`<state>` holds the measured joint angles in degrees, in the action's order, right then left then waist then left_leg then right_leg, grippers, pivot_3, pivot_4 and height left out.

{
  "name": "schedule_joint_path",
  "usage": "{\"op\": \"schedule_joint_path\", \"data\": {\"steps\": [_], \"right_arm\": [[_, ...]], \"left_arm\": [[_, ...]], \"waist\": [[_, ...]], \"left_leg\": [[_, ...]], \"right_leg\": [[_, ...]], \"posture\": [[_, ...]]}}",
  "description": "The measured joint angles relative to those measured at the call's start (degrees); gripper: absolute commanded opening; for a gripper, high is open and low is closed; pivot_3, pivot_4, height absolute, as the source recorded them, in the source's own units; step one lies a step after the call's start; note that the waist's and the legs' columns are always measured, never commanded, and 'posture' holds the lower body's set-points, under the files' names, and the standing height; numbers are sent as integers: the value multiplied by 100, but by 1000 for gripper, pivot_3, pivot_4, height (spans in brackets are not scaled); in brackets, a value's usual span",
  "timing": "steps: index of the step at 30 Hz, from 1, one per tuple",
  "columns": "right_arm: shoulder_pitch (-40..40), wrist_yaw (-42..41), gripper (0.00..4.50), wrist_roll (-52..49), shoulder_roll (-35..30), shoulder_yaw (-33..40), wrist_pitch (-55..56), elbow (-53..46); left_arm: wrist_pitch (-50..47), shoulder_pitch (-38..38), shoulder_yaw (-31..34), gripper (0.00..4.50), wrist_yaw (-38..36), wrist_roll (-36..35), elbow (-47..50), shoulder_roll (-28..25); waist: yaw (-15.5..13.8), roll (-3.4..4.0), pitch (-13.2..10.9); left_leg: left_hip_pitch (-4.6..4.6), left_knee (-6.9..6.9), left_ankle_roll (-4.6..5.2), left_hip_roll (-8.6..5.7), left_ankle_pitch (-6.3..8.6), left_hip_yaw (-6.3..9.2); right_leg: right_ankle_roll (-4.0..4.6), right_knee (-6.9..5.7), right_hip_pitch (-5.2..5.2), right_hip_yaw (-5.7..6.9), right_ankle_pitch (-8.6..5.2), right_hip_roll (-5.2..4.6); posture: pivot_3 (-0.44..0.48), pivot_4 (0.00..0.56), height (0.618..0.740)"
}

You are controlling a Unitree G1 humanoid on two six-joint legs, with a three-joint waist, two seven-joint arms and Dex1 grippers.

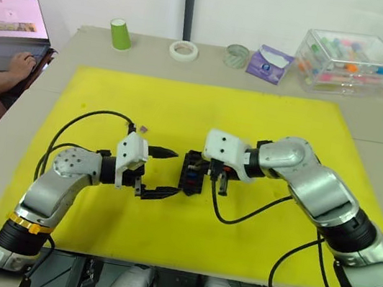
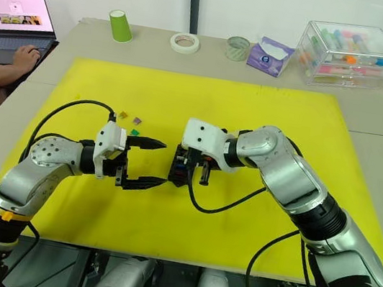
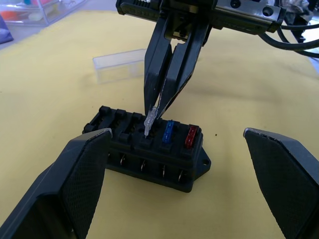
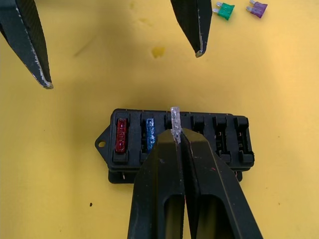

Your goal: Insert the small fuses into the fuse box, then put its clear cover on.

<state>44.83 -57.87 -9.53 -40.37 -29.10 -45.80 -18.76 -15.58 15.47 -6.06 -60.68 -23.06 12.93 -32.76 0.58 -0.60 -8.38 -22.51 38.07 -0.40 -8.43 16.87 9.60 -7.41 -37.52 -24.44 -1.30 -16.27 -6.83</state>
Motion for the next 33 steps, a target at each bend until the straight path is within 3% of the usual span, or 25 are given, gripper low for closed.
{"op": "schedule_joint_path", "data": {"steps": [33], "right_arm": [[109,-163,0,243,237,-89,-124,374]], "left_arm": [[33,0,-1,4449,-11,13,-155,34]], "waist": [[7,0,0]], "left_leg": [[1,0,0,0,0,0]], "right_leg": [[0,-1,0,1,0,1]], "posture": [[0,150,740]]}}
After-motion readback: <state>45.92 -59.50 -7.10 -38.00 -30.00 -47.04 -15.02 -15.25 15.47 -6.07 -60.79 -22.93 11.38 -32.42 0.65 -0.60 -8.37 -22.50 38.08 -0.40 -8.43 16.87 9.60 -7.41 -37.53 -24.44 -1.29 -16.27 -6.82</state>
